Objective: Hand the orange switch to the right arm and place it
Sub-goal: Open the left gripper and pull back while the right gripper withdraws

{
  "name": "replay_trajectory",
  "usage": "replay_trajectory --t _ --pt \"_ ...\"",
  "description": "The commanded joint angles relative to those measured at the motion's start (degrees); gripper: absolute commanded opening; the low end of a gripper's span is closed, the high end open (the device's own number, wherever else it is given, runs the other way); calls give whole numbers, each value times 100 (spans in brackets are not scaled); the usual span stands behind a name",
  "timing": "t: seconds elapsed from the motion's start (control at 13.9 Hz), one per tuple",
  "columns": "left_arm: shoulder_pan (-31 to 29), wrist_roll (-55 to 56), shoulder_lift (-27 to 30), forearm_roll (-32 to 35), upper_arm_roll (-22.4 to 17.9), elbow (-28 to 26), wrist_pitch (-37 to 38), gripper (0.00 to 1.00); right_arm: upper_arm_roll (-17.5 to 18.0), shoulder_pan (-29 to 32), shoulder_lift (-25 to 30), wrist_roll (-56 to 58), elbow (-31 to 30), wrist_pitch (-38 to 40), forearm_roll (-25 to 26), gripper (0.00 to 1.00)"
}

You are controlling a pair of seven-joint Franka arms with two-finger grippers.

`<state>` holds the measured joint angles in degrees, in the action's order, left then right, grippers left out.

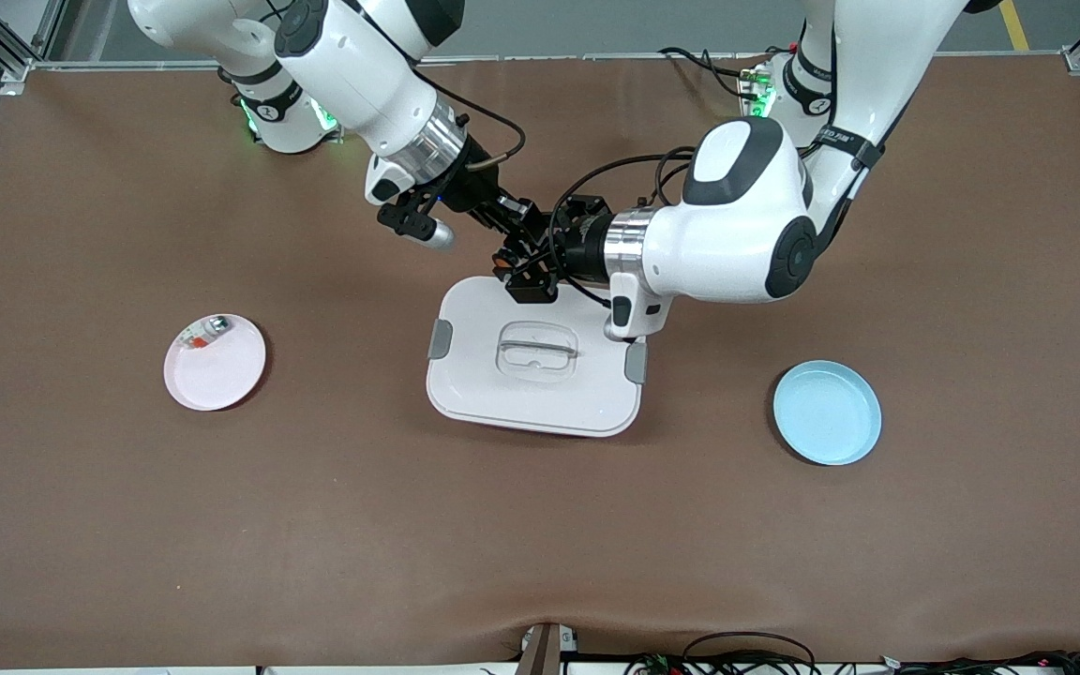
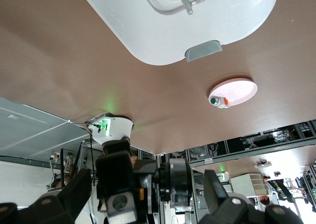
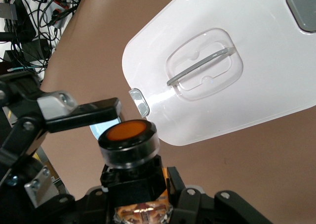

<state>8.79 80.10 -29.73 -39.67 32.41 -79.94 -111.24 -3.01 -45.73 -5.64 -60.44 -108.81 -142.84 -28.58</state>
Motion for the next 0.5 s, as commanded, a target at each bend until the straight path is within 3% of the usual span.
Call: replay_trajectory --t 0.0,0.22,0.43 --pt "-70 41 55 -23 -59 145 50 100 -33 134 -16 49 288 456 -60 0" --pt "-71 41 257 108 -348 242 59 100 -33 547 -68 242 965 1678 -86 0" --pt "-88 32 362 432 -656 251 68 100 -33 750 -60 1075 1133 2206 -77 0"
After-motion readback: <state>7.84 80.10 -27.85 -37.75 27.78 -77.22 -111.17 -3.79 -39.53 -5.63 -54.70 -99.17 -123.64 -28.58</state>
